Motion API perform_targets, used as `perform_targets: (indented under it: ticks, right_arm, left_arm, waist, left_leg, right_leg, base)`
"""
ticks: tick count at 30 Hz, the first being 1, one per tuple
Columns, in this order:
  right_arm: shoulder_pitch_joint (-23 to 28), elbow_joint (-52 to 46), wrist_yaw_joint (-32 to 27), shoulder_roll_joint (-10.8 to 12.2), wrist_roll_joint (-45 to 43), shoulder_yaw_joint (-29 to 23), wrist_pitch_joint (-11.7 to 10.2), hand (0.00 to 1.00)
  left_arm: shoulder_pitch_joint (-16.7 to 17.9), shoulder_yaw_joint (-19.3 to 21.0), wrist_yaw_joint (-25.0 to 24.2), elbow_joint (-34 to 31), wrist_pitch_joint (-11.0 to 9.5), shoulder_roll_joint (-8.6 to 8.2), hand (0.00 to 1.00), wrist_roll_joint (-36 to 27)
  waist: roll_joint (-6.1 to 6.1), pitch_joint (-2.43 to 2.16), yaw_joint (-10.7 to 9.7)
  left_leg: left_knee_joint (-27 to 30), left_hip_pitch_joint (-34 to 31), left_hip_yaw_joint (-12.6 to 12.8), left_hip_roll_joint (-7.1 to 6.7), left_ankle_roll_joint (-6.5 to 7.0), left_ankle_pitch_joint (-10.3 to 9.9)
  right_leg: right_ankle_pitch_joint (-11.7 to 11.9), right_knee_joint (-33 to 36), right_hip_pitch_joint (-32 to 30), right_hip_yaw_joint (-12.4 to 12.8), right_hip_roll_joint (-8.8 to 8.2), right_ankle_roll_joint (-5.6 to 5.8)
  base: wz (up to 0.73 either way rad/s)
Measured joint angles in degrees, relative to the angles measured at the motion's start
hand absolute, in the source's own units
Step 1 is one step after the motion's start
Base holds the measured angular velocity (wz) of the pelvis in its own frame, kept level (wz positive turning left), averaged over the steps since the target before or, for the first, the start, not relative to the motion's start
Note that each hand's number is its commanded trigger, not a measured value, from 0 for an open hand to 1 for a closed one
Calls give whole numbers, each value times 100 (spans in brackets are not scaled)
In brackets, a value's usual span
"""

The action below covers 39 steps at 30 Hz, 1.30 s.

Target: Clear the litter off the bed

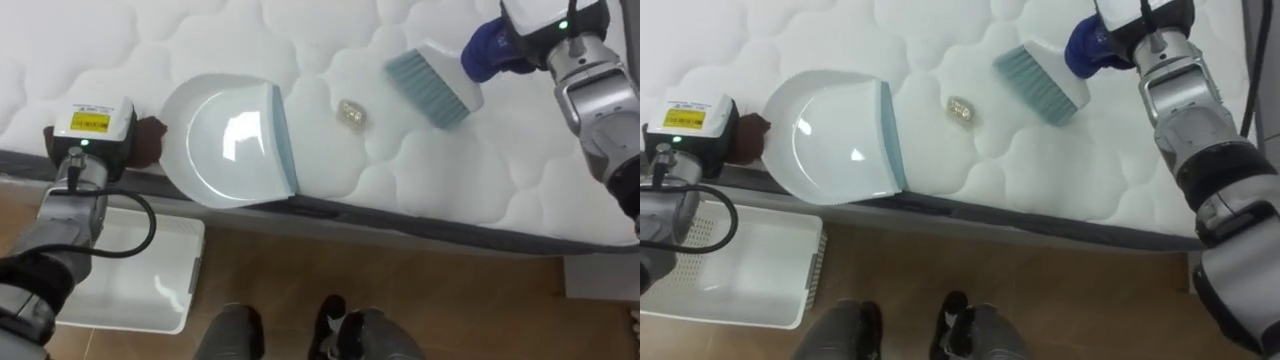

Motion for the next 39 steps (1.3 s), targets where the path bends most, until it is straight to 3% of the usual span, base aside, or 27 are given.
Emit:
perform_targets:
  ticks: [12, 25, 33, 39]
  right_arm:
    - [336, -419, 446, 1, 205, 161, -158, 100]
    - [673, -454, 664, 34, 369, 159, -161, 100]
    - [672, -456, 759, 34, 461, 159, -158, 100]
    - [671, -517, 862, 40, 809, 144, -158, 100]
  left_arm:
    - [0, 0, -309, -99, -262, 6, 100, -24]
    - [2, 1, -309, -99, -254, -2, 100, -23]
    - [1, 0, -245, -100, -246, -60, 100, -19]
    - [2, 1, -238, -101, -153, -150, 100, 86]
  waist:
    - [-2, -1, 100]
    - [37, -1, 129]
    - [202, 8, 145]
    - [211, 4, 146]
  left_leg:
    - [0, 26, -100, 52, -13, 4]
    - [0, 30, -96, 62, -27, 13]
    - [-24, 38, -87, 59, -38, 20]
    - [-49, 49, -83, 76, -55, 29]
  right_leg:
    - [67, -141, 172, -296, -12, -44]
    - [76, -138, 156, -283, 9, -59]
    - [78, -138, 143, -260, 13, -62]
    - [90, -144, 138, -295, 7, -85]
  base:
    - [2]
    - [0]
    - [0]
    - [0]
